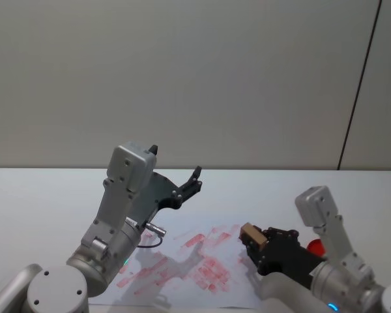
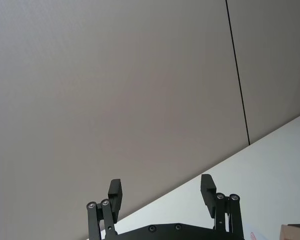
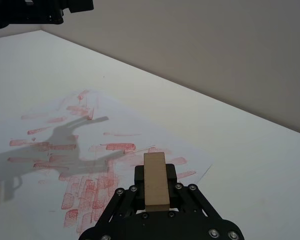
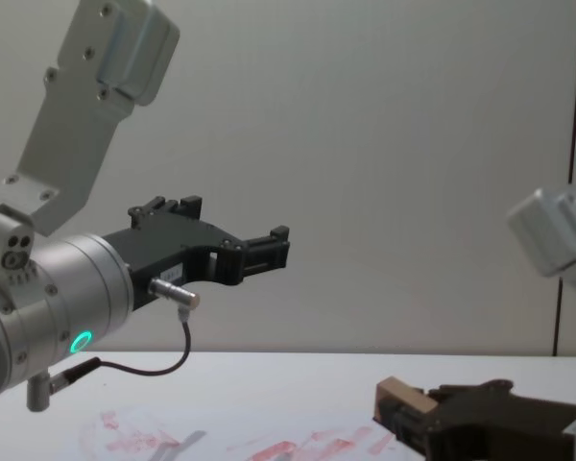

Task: Use the one hand to pick up the stamp and affix it onto the A4 paper.

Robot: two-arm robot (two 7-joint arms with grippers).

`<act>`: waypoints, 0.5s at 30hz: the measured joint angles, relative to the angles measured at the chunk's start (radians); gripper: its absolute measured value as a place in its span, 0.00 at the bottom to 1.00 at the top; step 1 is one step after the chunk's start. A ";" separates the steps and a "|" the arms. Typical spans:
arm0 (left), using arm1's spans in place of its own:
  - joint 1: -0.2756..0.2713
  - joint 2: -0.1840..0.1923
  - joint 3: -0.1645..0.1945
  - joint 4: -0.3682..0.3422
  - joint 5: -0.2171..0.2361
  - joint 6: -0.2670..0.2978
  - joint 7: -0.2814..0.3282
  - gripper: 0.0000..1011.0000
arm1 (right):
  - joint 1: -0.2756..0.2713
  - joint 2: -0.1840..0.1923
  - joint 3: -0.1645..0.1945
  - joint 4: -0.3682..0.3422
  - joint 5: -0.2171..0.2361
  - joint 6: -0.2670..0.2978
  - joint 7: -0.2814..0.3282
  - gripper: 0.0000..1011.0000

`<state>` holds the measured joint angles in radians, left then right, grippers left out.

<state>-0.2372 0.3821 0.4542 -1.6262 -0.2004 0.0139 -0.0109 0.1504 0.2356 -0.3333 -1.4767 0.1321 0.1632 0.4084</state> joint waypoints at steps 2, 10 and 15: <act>0.000 0.000 0.000 0.000 0.000 0.000 0.000 0.99 | 0.008 -0.011 -0.008 0.020 -0.008 -0.004 -0.003 0.22; 0.000 0.000 0.000 0.000 0.000 0.000 0.000 0.99 | 0.026 -0.035 -0.025 0.064 -0.025 -0.017 -0.014 0.22; 0.000 0.000 0.000 0.000 0.000 0.000 0.000 0.99 | 0.035 -0.047 -0.033 0.092 -0.037 -0.024 -0.021 0.22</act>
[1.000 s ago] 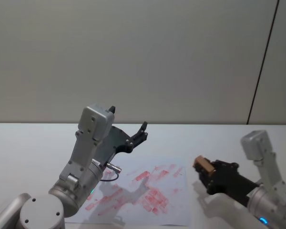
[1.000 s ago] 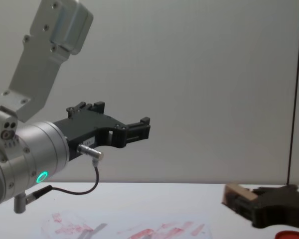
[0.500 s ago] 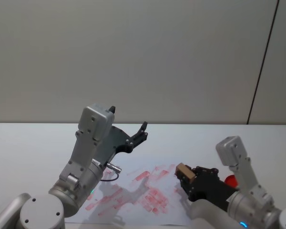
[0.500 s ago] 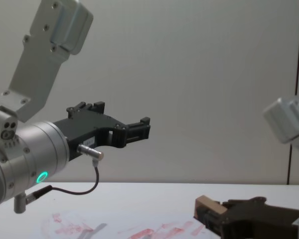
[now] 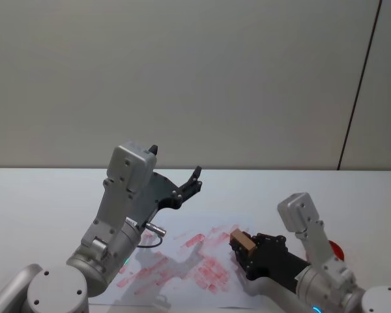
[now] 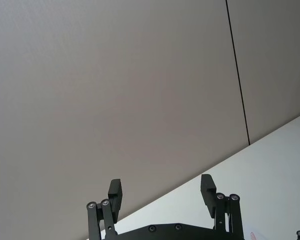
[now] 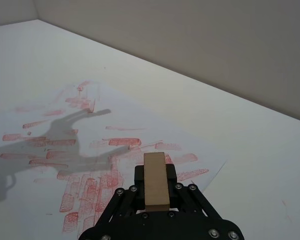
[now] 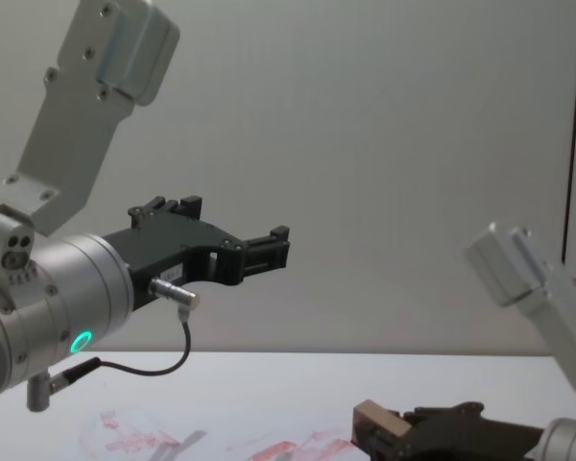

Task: Use the one hand to pick up the stamp and affix it onto the A4 paper.

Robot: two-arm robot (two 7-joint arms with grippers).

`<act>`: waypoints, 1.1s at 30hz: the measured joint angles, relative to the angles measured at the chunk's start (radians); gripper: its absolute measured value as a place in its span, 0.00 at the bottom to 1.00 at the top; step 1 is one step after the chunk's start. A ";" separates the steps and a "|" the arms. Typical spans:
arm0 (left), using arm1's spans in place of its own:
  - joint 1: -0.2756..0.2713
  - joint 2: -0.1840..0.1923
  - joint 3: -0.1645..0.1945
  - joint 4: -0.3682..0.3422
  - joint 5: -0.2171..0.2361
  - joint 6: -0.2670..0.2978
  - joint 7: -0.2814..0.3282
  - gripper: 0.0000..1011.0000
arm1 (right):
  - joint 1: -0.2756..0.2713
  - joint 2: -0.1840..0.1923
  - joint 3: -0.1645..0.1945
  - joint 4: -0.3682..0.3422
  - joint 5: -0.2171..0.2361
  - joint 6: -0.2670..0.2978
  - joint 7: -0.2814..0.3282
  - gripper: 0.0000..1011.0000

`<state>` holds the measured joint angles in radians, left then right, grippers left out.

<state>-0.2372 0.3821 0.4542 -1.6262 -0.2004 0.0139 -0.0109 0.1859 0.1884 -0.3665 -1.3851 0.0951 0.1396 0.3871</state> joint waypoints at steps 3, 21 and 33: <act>0.000 0.000 0.000 0.000 0.000 0.000 0.000 0.99 | 0.003 -0.005 -0.004 0.011 -0.006 -0.001 -0.003 0.22; 0.000 0.000 0.000 0.000 0.000 0.000 0.000 0.99 | 0.020 -0.024 -0.022 0.062 -0.044 0.003 -0.017 0.22; 0.000 0.000 0.000 0.000 0.000 0.000 0.000 0.99 | 0.026 -0.030 -0.025 0.075 -0.054 0.014 -0.024 0.22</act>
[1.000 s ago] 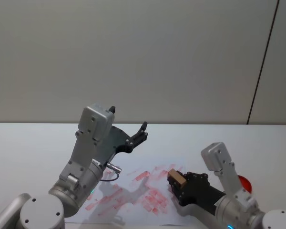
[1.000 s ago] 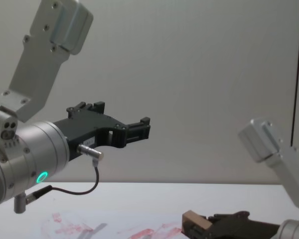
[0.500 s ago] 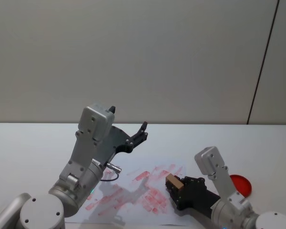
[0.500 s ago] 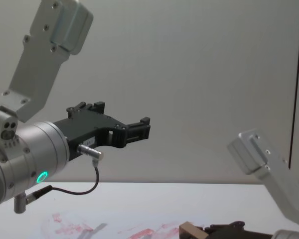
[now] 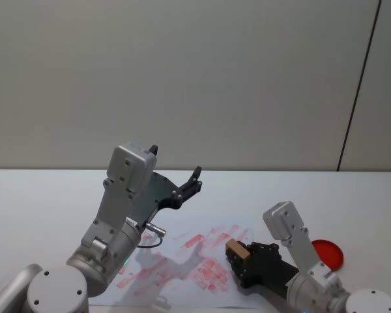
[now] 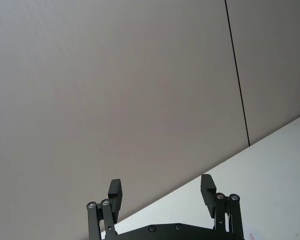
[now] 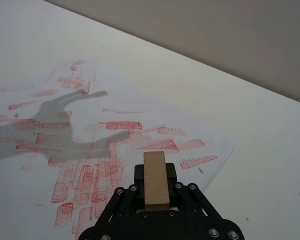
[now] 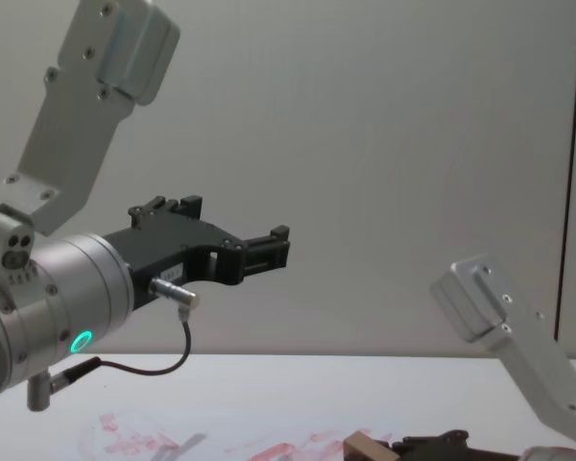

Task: Use the one hand to pick up the stamp and affix it onto the A4 paper.

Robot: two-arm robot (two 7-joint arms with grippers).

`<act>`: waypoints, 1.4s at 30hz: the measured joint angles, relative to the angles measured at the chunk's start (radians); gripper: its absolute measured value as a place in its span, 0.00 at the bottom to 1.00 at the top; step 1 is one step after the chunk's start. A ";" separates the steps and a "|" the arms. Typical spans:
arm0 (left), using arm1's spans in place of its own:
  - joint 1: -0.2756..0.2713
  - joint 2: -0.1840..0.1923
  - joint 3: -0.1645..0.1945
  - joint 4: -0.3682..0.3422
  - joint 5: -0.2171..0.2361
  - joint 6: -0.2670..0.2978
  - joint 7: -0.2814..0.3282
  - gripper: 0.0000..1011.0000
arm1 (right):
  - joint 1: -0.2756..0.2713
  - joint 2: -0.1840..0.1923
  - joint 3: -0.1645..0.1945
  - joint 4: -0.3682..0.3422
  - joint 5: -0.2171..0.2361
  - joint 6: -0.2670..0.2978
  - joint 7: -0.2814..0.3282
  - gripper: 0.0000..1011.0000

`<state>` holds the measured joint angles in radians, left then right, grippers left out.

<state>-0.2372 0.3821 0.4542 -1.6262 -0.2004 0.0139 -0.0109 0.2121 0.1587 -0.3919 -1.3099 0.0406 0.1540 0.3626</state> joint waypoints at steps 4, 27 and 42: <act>0.000 0.000 0.000 0.000 0.000 0.000 0.000 0.99 | 0.000 0.000 0.000 -0.001 -0.001 0.004 -0.001 0.22; 0.000 0.000 0.000 0.000 0.000 0.000 0.000 0.99 | -0.030 0.038 0.033 -0.120 0.079 -0.023 -0.031 0.22; 0.000 0.000 0.000 0.000 0.000 0.000 0.000 0.99 | -0.078 0.115 0.100 -0.215 0.166 -0.026 -0.083 0.22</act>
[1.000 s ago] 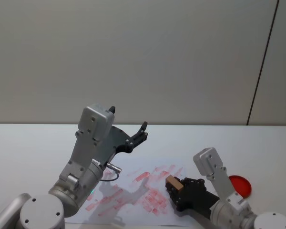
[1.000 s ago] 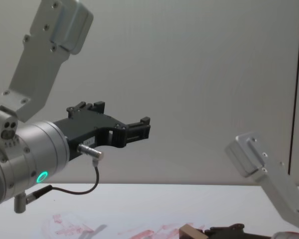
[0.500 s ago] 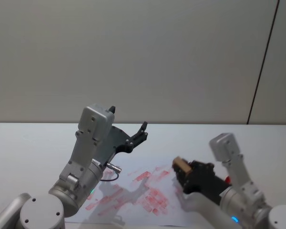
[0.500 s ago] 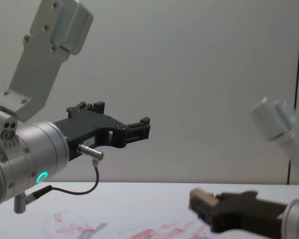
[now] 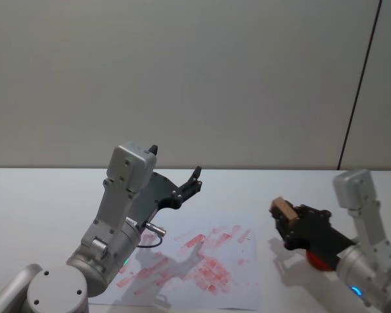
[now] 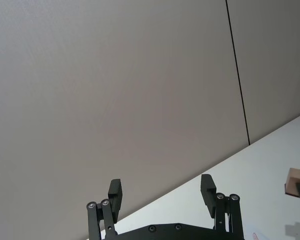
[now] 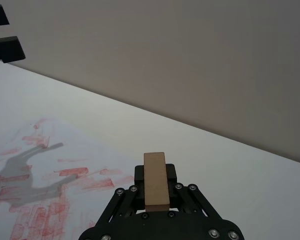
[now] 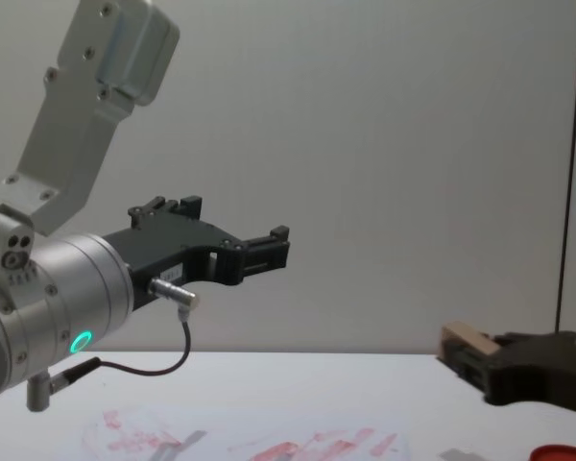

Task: Use the one hand to pick up the stamp and affix it onto the A4 paper.

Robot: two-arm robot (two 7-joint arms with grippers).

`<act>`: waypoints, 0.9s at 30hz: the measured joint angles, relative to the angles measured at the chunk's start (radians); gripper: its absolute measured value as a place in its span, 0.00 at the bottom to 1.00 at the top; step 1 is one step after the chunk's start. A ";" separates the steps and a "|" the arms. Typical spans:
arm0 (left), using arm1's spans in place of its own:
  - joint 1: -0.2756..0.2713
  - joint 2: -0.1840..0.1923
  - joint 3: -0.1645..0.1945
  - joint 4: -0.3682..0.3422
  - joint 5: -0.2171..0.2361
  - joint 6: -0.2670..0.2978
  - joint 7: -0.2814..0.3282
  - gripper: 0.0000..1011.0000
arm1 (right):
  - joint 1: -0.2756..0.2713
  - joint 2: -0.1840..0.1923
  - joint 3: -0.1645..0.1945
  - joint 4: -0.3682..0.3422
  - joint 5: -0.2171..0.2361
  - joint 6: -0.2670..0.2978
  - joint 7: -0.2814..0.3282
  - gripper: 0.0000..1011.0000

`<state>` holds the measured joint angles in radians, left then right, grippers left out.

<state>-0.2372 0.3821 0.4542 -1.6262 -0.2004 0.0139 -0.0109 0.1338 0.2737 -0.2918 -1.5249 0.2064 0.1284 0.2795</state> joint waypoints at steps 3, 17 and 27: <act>0.000 0.000 0.000 0.000 0.000 0.000 0.000 0.99 | -0.017 0.019 0.013 -0.015 0.016 0.006 -0.008 0.22; 0.000 0.000 0.000 0.000 0.000 0.000 0.000 0.99 | -0.076 0.077 0.053 -0.048 0.070 0.025 -0.038 0.22; 0.000 0.000 0.000 0.000 0.000 0.000 0.000 0.99 | -0.089 0.090 0.063 -0.042 0.080 0.027 -0.049 0.22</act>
<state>-0.2372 0.3821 0.4542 -1.6262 -0.2004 0.0139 -0.0109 0.0449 0.3642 -0.2288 -1.5670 0.2863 0.1557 0.2303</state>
